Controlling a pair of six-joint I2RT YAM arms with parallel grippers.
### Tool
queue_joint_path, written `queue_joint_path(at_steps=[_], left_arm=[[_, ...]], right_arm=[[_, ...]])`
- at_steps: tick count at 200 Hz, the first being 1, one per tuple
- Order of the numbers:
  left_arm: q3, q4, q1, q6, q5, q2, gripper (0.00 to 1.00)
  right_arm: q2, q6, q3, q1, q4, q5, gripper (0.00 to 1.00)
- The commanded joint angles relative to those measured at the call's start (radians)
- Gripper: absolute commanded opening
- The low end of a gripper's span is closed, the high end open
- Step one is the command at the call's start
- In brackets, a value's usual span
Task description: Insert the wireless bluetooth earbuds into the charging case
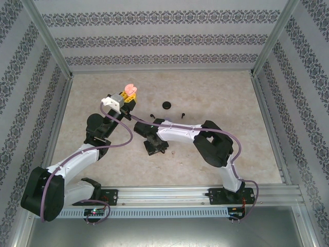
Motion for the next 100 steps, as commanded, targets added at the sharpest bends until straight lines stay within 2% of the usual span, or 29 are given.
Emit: queue_joint_path(at_steps=[1, 45, 100], left_arm=[[0.020, 0.058, -0.001, -0.022, 0.011, -0.003, 0.00], [0.018, 0.063, -0.001, -0.024, 0.016, 0.001, 0.00], [0.008, 0.076, 0.001, -0.028, 0.017, 0.005, 0.00]], right_arm=[[0.027, 0.092, 0.011, 0.017, -0.046, 0.037, 0.44], [0.034, 0.228, 0.004, 0.017, -0.023, 0.027, 0.43], [0.030, 0.302, -0.008, 0.016, -0.025, 0.036, 0.38]])
